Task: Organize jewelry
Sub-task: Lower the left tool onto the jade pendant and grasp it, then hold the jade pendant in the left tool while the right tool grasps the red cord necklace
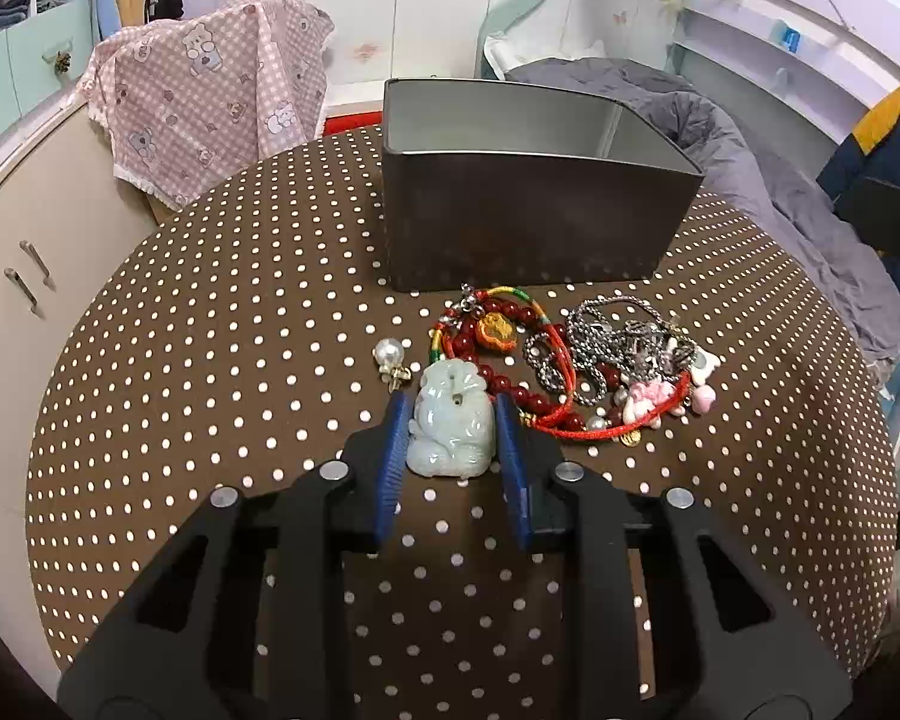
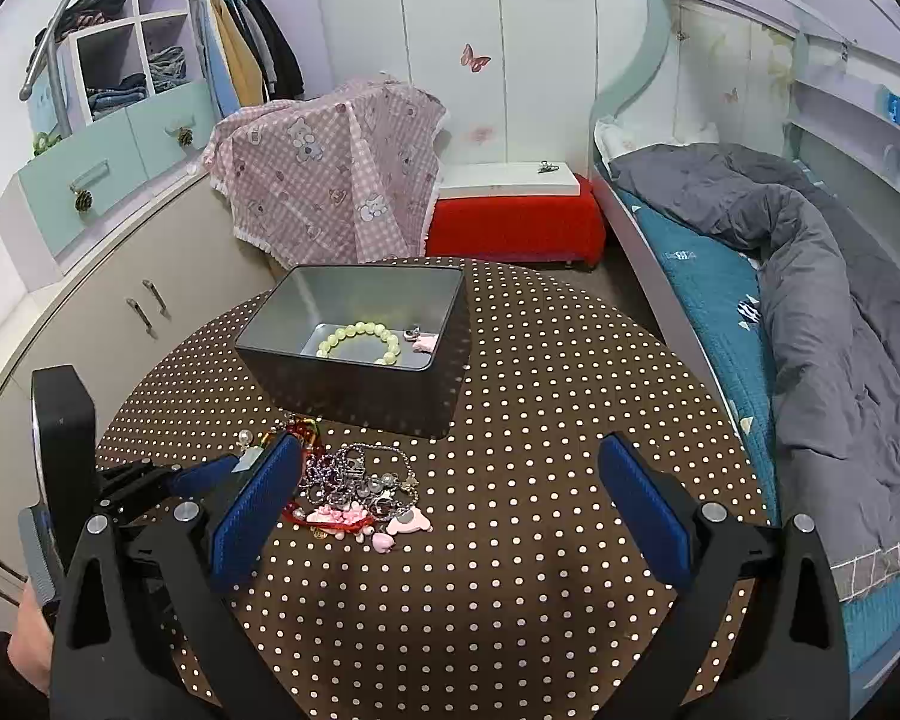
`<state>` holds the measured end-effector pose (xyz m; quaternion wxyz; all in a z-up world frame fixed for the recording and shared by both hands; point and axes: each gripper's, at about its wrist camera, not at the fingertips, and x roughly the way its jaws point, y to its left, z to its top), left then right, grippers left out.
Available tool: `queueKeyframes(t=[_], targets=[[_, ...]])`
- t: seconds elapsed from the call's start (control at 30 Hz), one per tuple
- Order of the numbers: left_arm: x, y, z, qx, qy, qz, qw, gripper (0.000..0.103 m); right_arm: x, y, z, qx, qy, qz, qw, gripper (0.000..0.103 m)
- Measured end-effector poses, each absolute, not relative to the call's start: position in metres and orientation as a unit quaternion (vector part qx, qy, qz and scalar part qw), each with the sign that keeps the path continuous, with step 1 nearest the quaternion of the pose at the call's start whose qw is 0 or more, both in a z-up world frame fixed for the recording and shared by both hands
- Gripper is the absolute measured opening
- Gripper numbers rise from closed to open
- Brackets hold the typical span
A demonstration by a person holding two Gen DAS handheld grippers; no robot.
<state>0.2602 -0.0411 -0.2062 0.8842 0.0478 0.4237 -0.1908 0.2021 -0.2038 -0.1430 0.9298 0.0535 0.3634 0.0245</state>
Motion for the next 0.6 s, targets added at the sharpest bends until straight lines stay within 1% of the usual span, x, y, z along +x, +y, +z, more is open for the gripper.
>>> queueKeyframes(t=[0.23,0.47,0.5,0.53,0.57,0.6], targets=[[0.251,-0.018,-0.204,0.017,0.423,-0.185,0.887,0.028,0.209,-0.189,-0.153,0.048,0.377,0.045,0.924,0.095],[0.24,0.009,-0.188,0.001,0.403,-0.152,0.902,0.028,0.218,-0.164,-0.175,0.039,0.4,0.093,0.911,0.095],[0.239,0.012,-0.186,0.0,0.4,-0.148,0.904,0.028,0.22,-0.161,-0.179,0.041,0.402,0.102,0.909,0.092],[0.239,0.015,-0.184,-0.001,0.398,-0.146,0.906,0.028,0.221,-0.158,-0.182,0.04,0.406,0.109,0.906,0.082],[0.24,0.016,-0.182,-0.002,0.396,-0.145,0.907,0.028,0.223,-0.155,-0.184,0.039,0.41,0.114,0.904,0.076],[0.24,0.016,-0.181,-0.002,0.394,-0.143,0.908,0.028,0.226,-0.152,-0.187,0.039,0.416,0.121,0.901,0.065]])
